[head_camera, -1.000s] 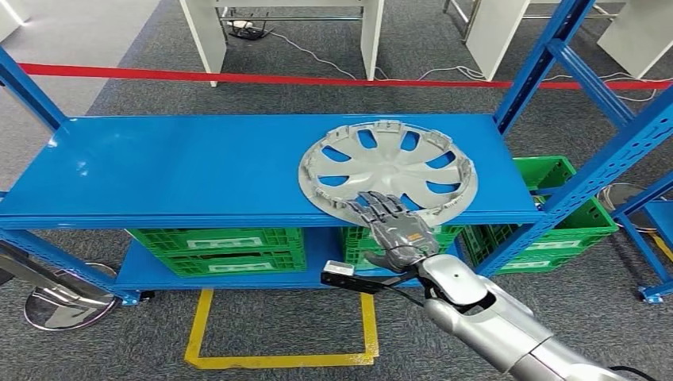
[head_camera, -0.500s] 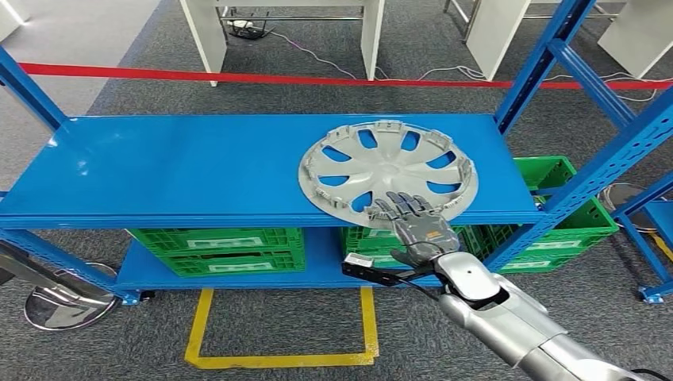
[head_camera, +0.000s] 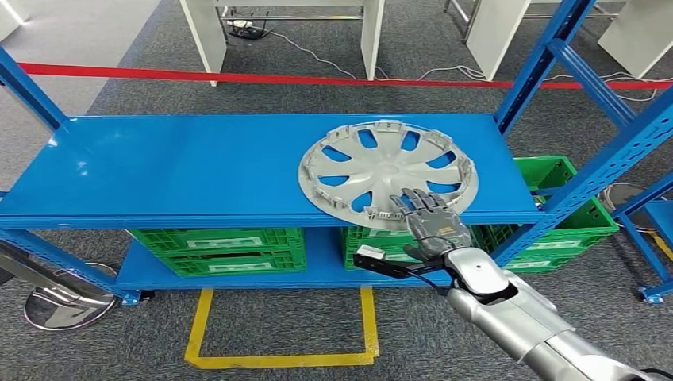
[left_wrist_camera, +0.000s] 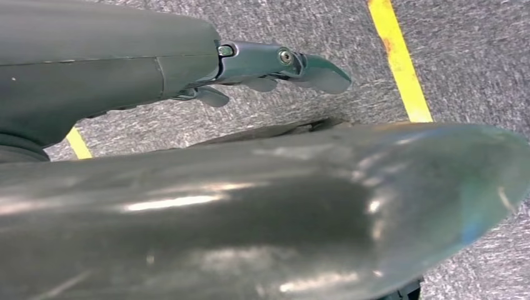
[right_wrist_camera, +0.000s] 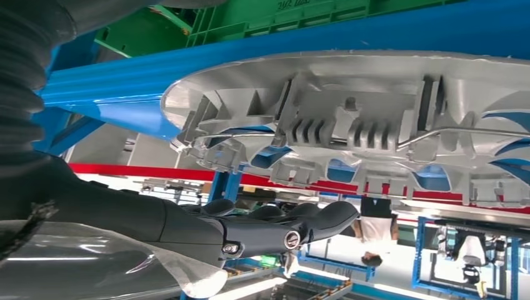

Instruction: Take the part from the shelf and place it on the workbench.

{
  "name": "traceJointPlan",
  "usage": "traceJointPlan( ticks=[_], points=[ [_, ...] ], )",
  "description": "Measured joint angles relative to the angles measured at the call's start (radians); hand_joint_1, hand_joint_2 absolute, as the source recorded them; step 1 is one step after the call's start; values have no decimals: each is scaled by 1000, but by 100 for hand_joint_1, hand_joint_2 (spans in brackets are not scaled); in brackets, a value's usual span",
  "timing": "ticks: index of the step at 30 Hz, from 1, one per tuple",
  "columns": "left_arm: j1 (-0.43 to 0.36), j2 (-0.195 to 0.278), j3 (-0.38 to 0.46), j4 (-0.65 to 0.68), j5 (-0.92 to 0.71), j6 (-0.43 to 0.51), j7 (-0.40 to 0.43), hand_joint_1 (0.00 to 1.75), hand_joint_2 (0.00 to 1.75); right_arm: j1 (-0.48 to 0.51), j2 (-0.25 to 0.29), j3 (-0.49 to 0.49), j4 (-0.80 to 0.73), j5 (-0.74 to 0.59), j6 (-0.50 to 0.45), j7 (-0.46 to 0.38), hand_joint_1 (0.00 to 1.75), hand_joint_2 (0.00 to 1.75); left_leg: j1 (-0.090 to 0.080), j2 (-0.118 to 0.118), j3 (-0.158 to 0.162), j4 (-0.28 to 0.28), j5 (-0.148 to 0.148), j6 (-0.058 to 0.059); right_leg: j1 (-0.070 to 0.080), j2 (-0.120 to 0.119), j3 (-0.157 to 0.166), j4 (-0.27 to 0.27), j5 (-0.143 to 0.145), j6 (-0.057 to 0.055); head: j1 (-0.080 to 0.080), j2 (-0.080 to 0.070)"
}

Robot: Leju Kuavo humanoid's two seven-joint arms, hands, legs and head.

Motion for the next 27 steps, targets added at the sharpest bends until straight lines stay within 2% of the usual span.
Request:
traceJointPlan(
  ticks=[7, 19, 27],
  points=[
    [7, -1, 5, -14, -6, 0, 7, 0, 0, 0, 5, 0, 2, -21, 20, -4, 0, 175, 0, 0, 0, 0, 0, 0, 0, 0, 0, 0, 0, 0, 0, 0],
    [13, -3, 22, -25, -20, 0, 20, 0, 0, 29, 58, 2, 9, -60, 47, -29, 0, 175, 0, 0, 0, 0, 0, 0, 0, 0, 0, 0, 0, 0, 0, 0],
    [16, -10, 25, -25, -22, 0, 20, 0, 0, 32, 73, 9, 11, -72, 51, -37, 0, 175, 0, 0, 0, 0, 0, 0, 0, 0, 0, 0, 0, 0, 0, 0]
  ],
)
